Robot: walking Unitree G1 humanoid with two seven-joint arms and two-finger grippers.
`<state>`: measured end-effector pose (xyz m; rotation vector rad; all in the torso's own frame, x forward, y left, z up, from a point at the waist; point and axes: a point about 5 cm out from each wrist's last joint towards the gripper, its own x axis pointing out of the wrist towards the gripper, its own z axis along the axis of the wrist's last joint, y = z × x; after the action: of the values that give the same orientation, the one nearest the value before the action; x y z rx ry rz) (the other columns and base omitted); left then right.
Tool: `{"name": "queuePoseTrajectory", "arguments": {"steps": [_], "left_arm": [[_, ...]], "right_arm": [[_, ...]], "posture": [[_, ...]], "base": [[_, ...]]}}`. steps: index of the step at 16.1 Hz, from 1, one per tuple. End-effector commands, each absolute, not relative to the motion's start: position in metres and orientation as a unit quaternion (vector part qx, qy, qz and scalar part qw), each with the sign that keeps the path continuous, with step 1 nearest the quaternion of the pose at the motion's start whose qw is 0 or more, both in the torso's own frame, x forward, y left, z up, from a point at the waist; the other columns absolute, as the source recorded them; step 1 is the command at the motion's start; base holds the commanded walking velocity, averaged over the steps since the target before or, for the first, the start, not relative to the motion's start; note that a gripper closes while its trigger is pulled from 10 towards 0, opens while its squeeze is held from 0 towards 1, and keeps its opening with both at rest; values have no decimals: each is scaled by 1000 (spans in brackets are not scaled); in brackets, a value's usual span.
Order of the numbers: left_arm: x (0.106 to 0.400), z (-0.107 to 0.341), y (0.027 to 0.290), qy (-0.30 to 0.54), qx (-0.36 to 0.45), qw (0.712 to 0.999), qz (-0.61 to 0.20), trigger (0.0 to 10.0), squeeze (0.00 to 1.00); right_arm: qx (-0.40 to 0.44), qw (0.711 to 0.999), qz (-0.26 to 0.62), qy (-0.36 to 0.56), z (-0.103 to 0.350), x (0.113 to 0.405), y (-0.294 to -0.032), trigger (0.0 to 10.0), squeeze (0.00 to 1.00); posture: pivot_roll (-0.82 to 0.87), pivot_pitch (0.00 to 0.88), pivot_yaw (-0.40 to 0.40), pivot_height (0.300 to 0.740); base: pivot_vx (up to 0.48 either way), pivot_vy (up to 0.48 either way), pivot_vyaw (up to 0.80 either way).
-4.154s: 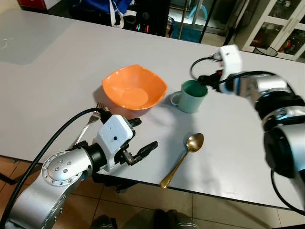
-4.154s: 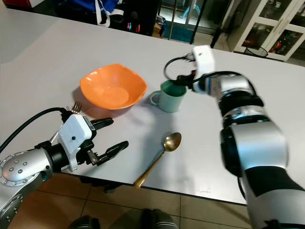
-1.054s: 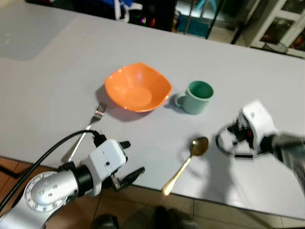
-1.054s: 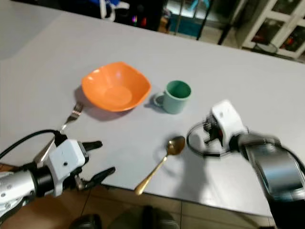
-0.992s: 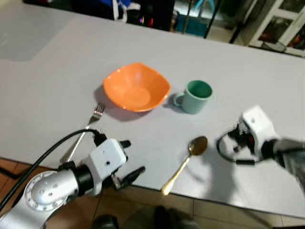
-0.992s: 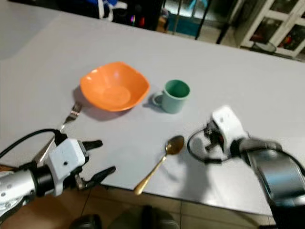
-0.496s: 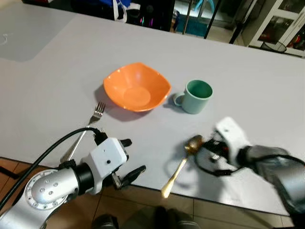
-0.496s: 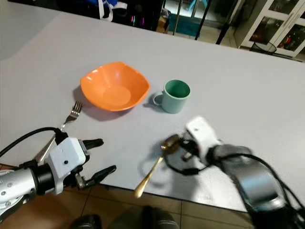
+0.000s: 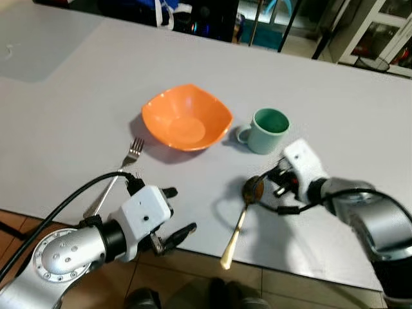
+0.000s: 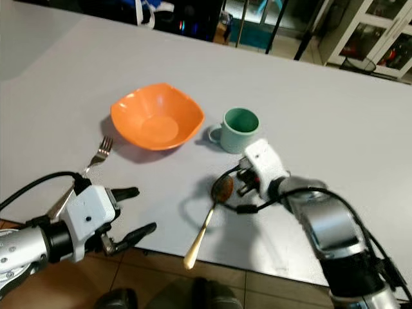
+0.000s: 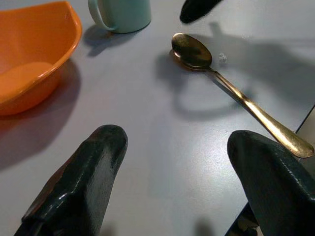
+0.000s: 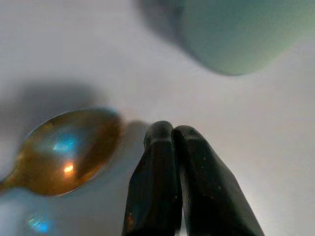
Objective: Setting the table
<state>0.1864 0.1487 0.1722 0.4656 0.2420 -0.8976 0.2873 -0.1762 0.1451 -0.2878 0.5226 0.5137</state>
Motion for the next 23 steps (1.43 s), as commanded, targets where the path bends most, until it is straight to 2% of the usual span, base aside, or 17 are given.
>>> {"name": "queuePoseTrajectory", "arguments": {"steps": [1,2,4,7,8,11,13,16,20,23], "left_arm": [[186,173,148,113,223,867,-430,10000,0],[189,174,148,104,218,875,-419,10000,0],[212,176,153,73,197,927,-311,10000,0],[226,185,154,36,194,944,-266,10000,0],[227,183,146,29,162,951,-262,10000,0],[220,173,131,22,124,955,-270,10000,0],[225,174,134,14,136,959,-249,10000,0],[231,182,139,-1,143,963,-227,10000,0],[230,177,147,8,159,962,-220,10000,0],[229,170,151,26,159,957,-241,10000,0]], "right_arm": [[-133,939,217,232,159,289,-190,3569,0],[-120,950,195,210,168,289,-198,10000,0],[-82,976,159,127,184,282,-206,10000,0],[-54,981,145,116,178,267,-204,10000,0],[-58,983,127,117,167,260,-197,10000,0],[-23,988,115,100,161,253,-190,10000,0],[-37,986,141,75,165,254,-181,10000,0],[-30,979,193,54,165,252,-169,10000,0],[-73,969,221,82,150,253,-168,10000,0],[-109,963,226,100,143,257,-168,10000,0]], "posture": [[-32,179,-122,740],[-36,174,-121,740],[-46,155,-110,740],[-49,123,-93,740],[-48,101,-76,740],[-51,59,-57,740],[-46,46,-56,740],[-37,46,-53,740],[-29,44,-60,740],[-33,50,-56,740]], "base": [[0,0,0],[0,0,0],[0,0,0],[0,0,0],[0,0,0],[0,0,0],[0,0,0],[0,-480,800],[0,-480,800],[0,0,0]]}}
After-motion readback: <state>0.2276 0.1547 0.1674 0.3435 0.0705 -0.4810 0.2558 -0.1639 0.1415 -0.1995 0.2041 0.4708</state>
